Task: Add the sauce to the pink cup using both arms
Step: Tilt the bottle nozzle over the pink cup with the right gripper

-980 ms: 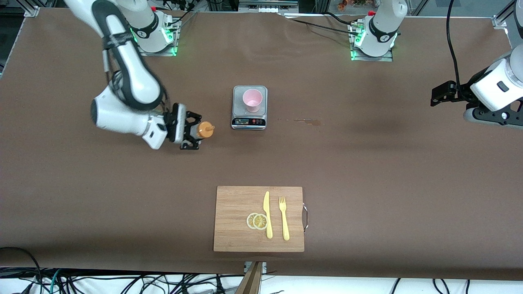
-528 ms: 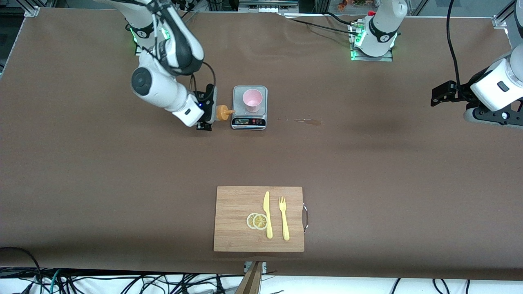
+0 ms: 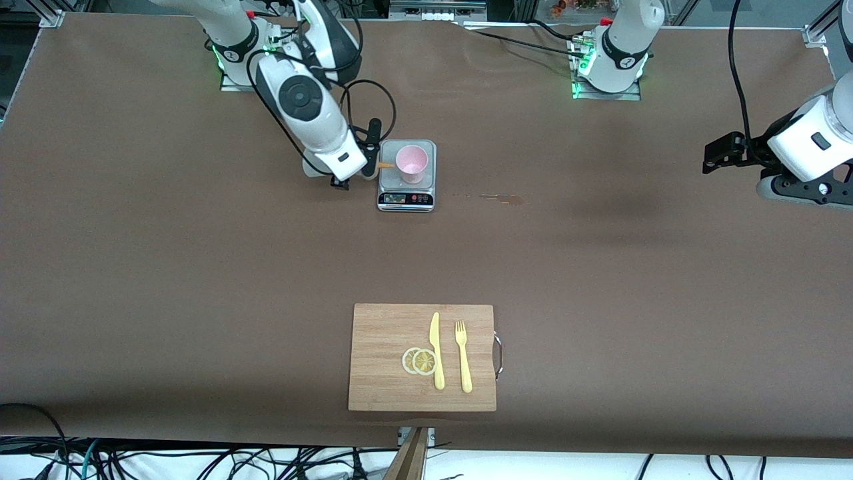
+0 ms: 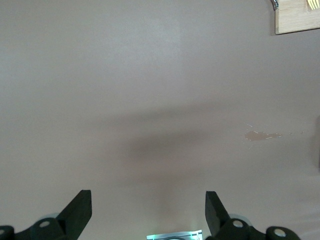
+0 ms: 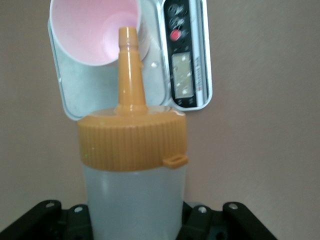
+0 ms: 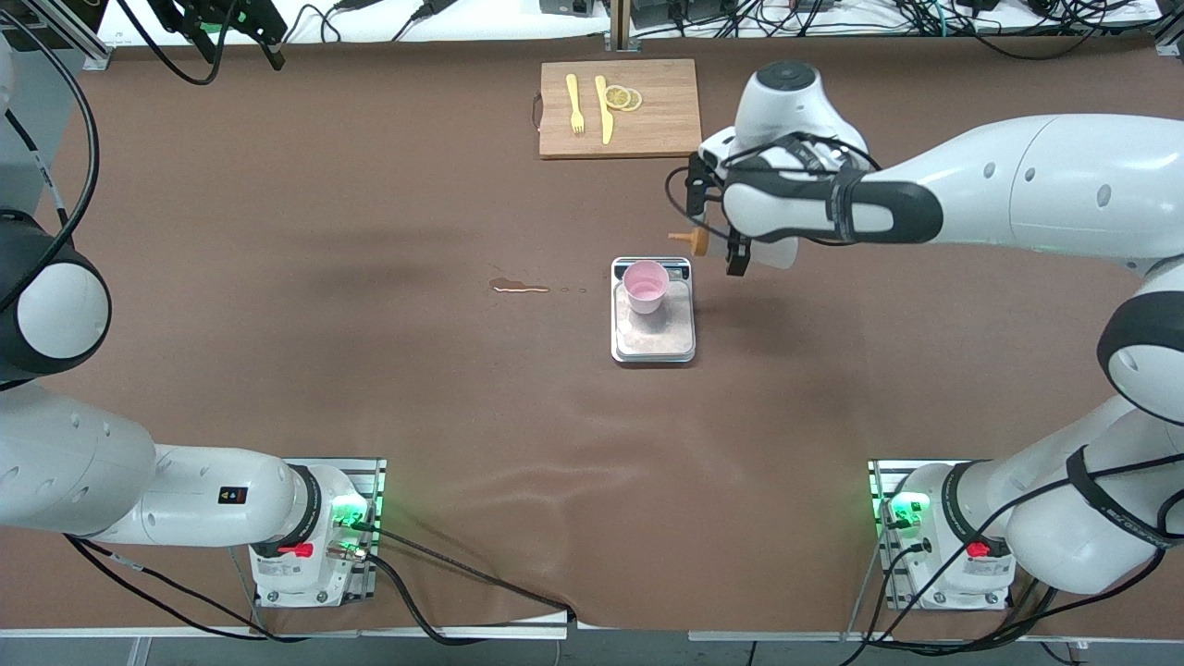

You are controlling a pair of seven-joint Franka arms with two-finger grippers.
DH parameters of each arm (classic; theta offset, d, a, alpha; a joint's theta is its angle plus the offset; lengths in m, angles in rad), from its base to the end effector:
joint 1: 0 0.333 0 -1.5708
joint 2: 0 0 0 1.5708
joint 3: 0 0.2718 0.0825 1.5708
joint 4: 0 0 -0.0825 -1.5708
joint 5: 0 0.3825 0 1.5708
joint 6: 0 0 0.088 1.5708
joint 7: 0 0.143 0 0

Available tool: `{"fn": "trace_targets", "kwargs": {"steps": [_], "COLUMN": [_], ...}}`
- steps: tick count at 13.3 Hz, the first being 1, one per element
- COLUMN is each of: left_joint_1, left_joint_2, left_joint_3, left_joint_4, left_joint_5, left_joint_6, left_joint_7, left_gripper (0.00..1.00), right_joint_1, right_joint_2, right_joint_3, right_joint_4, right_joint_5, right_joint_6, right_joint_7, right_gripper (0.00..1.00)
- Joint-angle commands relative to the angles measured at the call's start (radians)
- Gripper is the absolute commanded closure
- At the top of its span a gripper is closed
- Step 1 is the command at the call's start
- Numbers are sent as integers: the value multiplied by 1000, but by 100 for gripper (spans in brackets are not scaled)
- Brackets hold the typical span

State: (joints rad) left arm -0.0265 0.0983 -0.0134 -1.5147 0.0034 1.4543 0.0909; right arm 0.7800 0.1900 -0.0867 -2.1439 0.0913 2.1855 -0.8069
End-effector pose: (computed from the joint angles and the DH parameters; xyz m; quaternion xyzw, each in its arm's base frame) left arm 0.5583 -0.0215 0.5066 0.9947 -0.0651 -0.0793 0.0010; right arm 0.4059 0.3439 0.2256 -0.7487 -0.6582 0.0718 0.0312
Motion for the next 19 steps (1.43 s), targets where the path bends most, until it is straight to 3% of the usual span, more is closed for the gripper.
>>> {"fn": "trace_targets", "kwargs": {"steps": [1, 4, 10, 14, 19], "left_joint_1": [7, 7, 7, 8, 10], "left_joint_2": [12, 12, 12, 12, 12], "left_joint_3": [-5, -5, -5, -5, -5], "left_joint_4": [25, 27, 27, 25, 25], "left_joint_5": [14, 14, 14, 14, 14], "left_joint_6": [-12, -11, -11, -11, -11], "left_joint_7": [24, 24, 24, 24, 26], "left_gripper": [0, 0, 0, 0, 0], "right_joint_1": [16, 21, 67, 87, 102], "right_joint_2": [-41, -38, 6, 77, 121], "right_joint_3": [33, 80, 103, 130, 131], "right_joint_4": [-11, 38, 180, 304, 378], "right_joint_5": [-85, -175, -266, -314, -349], "right_joint_6": [-70, -168, -380, -518, -621], "right_joint_7": [118, 221, 311, 370, 379], "right_gripper": [100, 100, 100, 100, 100]}}
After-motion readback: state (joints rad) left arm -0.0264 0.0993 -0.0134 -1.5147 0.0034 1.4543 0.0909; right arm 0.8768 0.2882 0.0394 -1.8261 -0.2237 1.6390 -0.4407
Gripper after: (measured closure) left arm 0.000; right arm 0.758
